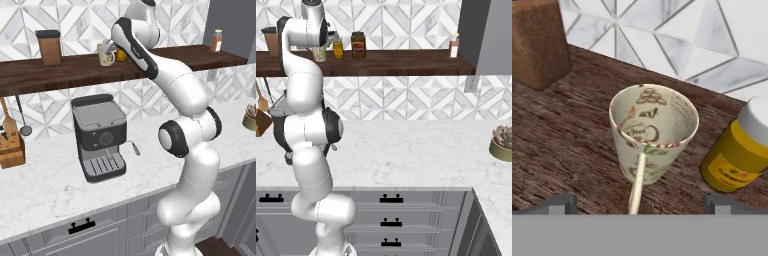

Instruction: Gather all objects into one cabinet and sort the glasses and bowls to opposite sides.

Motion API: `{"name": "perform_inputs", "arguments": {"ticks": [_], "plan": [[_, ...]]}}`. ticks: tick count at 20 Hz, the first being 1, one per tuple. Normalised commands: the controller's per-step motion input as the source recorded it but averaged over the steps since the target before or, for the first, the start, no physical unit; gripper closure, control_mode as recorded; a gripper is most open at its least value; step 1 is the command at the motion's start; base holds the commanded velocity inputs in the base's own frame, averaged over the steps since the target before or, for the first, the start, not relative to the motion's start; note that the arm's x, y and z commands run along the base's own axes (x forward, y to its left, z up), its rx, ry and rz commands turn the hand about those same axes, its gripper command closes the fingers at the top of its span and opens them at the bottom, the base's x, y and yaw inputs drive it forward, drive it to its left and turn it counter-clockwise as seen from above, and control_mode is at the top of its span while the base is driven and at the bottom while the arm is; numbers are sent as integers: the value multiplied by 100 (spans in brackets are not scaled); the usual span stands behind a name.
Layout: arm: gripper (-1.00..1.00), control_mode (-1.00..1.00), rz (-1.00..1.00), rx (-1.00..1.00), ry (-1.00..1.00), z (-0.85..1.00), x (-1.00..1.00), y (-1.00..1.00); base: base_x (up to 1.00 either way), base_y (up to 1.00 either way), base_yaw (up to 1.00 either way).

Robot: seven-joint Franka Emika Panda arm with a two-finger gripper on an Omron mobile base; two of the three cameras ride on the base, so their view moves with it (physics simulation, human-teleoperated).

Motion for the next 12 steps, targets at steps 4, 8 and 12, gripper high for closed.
{"name": "perform_inputs", "arguments": {"ticks": [4,8,12], "plan": [[-100,-100,0,0,0,0,11,0,0,0,0],[-100,-100,0,0,0,0,27,0,0,0,0],[-100,-100,0,0,0,-3,6,0,0,0,0]]}}
